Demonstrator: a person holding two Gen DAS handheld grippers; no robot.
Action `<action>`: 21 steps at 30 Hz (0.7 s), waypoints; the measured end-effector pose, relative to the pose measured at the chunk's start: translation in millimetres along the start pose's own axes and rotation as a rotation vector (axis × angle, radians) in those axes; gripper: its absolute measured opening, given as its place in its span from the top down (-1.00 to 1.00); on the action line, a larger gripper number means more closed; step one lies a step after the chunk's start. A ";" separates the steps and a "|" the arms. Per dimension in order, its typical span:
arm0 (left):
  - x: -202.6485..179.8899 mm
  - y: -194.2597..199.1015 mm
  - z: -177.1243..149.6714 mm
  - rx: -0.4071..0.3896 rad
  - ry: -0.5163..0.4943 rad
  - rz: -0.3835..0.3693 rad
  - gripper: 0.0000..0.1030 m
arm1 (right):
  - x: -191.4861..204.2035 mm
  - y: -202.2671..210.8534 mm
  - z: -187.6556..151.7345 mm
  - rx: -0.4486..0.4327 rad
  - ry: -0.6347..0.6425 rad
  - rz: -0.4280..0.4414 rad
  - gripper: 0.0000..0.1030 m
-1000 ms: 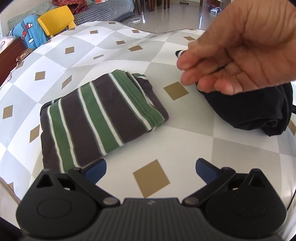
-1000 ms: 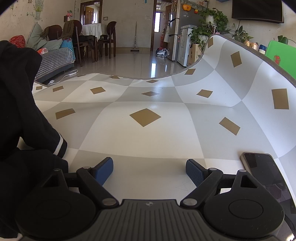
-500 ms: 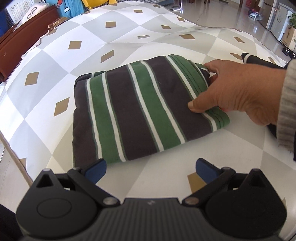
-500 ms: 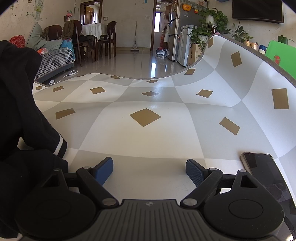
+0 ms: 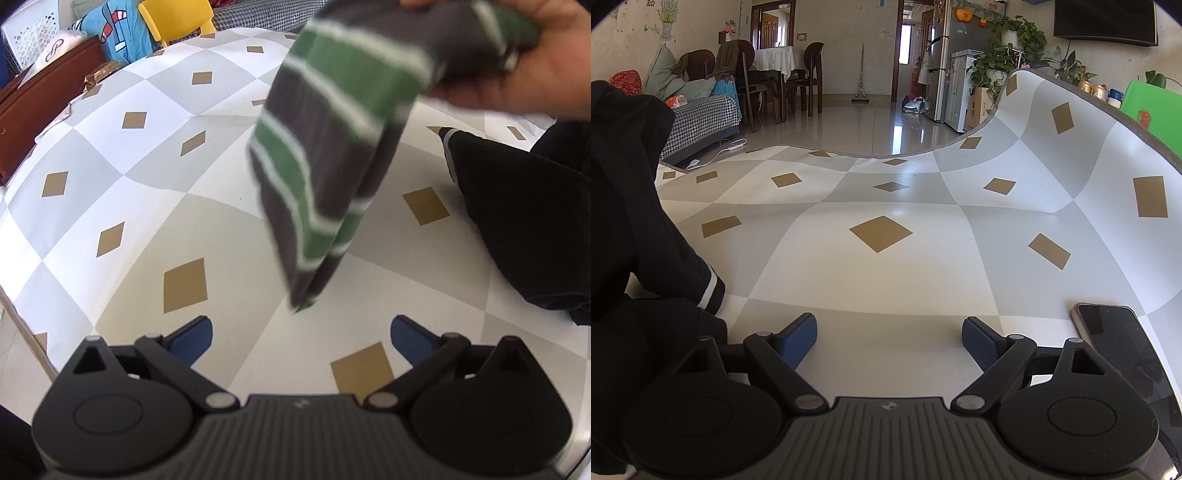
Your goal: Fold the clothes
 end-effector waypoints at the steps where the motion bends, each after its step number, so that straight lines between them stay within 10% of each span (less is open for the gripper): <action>1: -3.1 2.4 0.7 -0.008 -0.005 -0.001 -1.00 | 0.0 0.0 0.0 0.000 0.000 0.000 -0.66; 21: -79.3 22.6 5.6 -0.096 -0.146 -0.019 -1.00 | 0.1 -0.2 -0.1 0.000 0.000 0.000 -0.66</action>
Point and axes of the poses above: each gripper's, at about its wrist camera, not at the fingertips, and y roughly against the way its jaws point, x to its left, z to its top, the point moved 9 cm from there along -y, roughly the way its jaws point, and after that the axes turned 5 degrees about z, right-handed, at the moved point
